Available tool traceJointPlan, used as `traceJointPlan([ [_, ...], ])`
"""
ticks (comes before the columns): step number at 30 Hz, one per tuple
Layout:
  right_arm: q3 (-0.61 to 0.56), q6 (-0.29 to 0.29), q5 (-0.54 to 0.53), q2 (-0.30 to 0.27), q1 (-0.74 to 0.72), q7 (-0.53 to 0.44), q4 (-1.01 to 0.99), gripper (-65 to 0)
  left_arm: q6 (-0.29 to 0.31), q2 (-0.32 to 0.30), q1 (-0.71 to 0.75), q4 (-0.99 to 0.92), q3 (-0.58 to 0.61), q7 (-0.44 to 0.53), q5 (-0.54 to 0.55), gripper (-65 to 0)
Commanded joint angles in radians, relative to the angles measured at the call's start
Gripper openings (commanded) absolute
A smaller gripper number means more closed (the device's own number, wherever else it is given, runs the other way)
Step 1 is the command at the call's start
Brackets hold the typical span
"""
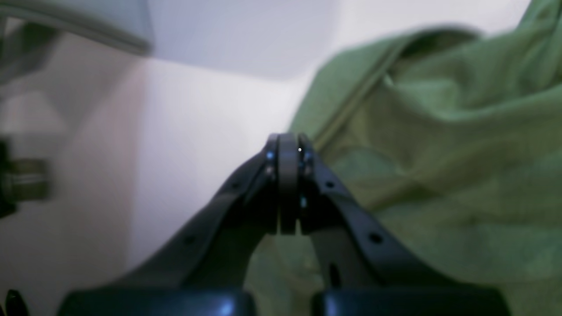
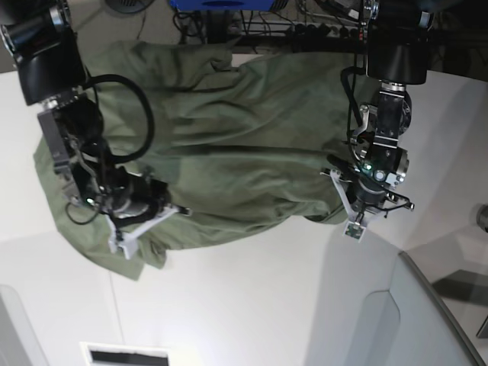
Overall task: Layout the t-shirt on the table in an organized manner, then fold the t-shirt properly
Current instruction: 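Drag the held shirt edges with both grippers, right gripper pulling outward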
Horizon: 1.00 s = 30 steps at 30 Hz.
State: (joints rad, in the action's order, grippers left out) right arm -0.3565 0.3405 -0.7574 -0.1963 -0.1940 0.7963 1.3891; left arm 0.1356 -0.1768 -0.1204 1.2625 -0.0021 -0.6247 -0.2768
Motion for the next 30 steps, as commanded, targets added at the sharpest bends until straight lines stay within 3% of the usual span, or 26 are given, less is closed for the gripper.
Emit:
traceJointPlan([
  [1,-0.014,-0.010,0.003,0.004,-0.058,-0.021,-0.003,-63.6,-0.006,-0.008,-0.020,0.003,-0.005,0.015,-0.003,-65.0],
  [5,-0.026,-0.016,0.005,0.047,-0.183,-0.025,-0.170,-63.5,-0.006,-0.056,0.035,0.003,-0.002,0.016,-0.003,-65.0],
  [7,-0.026,-0.068,0.005,0.074,-0.235,-0.047,-0.270,-63.5,-0.006,-0.074,0.066,0.003,-0.006,0.022,-0.003,-65.0],
  [9,-0.026,-0.174,0.005,0.103,-0.270,-0.085,-0.363,-63.5,-0.006,-0.096,0.107,0.000,-0.012,0.047,-0.003,-65.0],
  [11,-0.028,-0.232,0.005,0.130,-0.301,-0.130,-0.455,-63.3,-0.006,-0.112,0.143,0.003,-0.012,0.061,-0.003,-65.0],
  [17,-0.028,-0.304,0.006,0.189,-0.356,-0.225,-0.652,-62.9,-0.006,-0.125,0.209,0.004,-0.014,0.061,0.003,-65.0],
  [24,-0.028,-0.301,0.006,0.186,-0.341,-0.249,-0.762,-63.5,-0.006,-0.125,0.275,0.013,-0.014,0.061,-0.002,-65.0],
  [26,-0.023,-0.295,0.006,0.160,-0.304,-0.249,-0.759,-63.5,-0.006,-0.125,0.298,0.044,-0.014,0.061,-0.002,-65.0],
  [30,-0.026,-0.174,0.005,0.133,-0.235,-0.237,-0.703,-63.6,-0.006,-0.135,0.327,0.128,-0.016,0.053,0.000,-65.0],
])
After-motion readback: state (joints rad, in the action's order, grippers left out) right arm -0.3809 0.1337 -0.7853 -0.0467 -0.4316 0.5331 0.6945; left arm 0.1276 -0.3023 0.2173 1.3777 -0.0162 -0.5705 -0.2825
